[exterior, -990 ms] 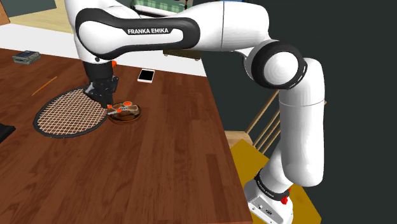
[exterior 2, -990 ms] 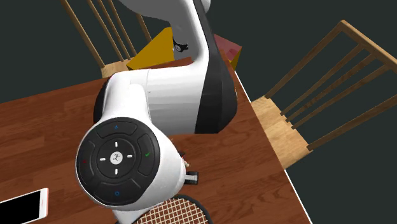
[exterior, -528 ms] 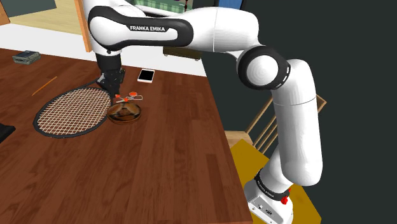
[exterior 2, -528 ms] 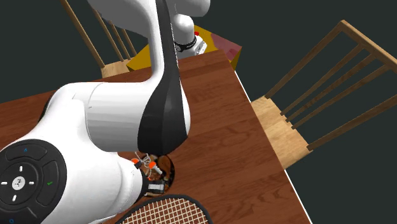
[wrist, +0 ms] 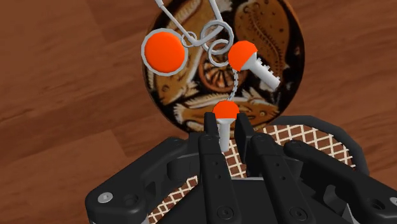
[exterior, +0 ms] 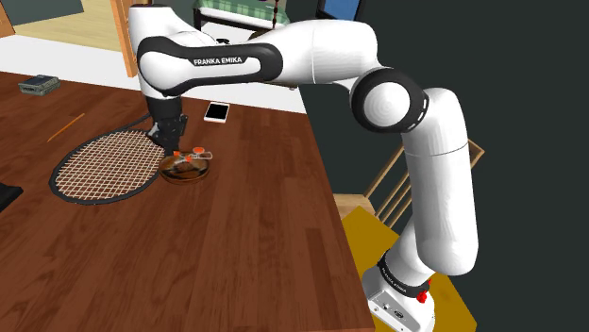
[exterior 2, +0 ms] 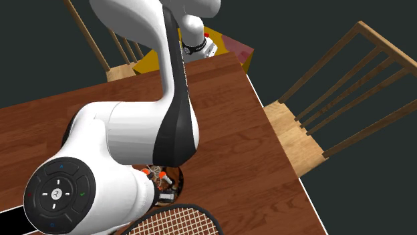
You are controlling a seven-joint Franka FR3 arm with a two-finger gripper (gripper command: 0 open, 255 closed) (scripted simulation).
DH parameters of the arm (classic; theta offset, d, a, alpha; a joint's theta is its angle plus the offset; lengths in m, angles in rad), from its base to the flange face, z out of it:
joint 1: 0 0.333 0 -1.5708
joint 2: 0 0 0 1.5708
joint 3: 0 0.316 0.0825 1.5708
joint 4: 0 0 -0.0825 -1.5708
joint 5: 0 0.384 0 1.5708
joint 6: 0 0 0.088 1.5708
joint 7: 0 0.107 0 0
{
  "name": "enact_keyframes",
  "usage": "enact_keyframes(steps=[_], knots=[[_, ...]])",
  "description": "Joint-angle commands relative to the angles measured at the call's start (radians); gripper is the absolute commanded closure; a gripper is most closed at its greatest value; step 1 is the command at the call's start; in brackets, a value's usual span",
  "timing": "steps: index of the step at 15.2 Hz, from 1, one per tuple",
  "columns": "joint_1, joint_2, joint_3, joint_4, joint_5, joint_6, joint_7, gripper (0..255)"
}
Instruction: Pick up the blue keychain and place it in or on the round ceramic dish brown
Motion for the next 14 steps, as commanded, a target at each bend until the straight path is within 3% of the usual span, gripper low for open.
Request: enact_keyframes(steps=[1,4,12,13,14], knots=[[0.000,0.007,-0.001,-0.019,-0.003,0.025,0.003,255],[-0.003,0.016,-0.004,-0.053,-0.007,0.068,0.007,255],[-0.003,0.016,-0.004,-0.053,-0.007,0.068,0.007,255],[-0.002,0.019,-0.004,-0.050,-0.007,0.068,0.007,0],[-0.001,0.017,-0.004,-0.052,-0.007,0.068,0.008,0]])
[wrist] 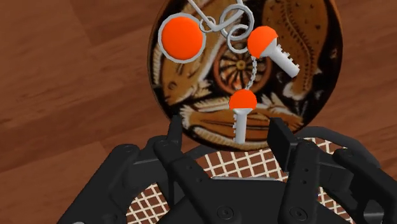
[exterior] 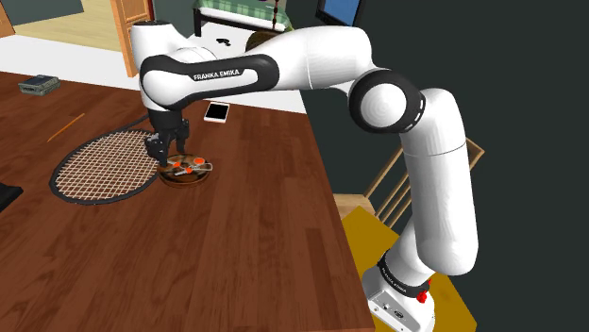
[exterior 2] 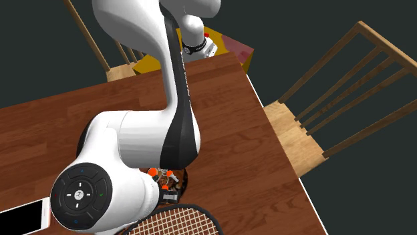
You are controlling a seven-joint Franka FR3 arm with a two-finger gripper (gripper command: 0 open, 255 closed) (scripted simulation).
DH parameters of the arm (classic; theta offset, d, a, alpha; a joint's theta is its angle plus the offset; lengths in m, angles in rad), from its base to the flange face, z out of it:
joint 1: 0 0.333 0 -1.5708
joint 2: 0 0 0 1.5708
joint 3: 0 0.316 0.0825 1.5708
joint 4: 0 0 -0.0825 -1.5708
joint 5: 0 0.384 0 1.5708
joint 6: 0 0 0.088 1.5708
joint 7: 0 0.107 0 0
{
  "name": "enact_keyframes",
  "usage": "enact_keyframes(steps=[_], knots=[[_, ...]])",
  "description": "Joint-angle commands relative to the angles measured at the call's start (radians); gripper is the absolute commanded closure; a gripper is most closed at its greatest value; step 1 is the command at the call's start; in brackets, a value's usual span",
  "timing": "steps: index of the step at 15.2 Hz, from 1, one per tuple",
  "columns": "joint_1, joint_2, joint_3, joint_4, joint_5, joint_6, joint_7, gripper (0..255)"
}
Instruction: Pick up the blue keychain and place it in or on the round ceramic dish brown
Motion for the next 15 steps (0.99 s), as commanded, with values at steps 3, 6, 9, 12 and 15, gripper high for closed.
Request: enact_keyframes(steps=[3,6,9,12,15], knots=[[0.000,0.000,0.000,-0.002,0.000,0.000,0.001,0],[0.003,-0.010,0.003,0.049,0.006,-0.061,-0.007,0],[0.008,-0.015,0.005,0.103,0.009,-0.118,-0.011,0],[0.008,-0.015,0.005,0.103,0.009,-0.118,-0.011,0],[0.008,-0.015,0.005,0.103,0.009,-0.118,-0.011,0]])
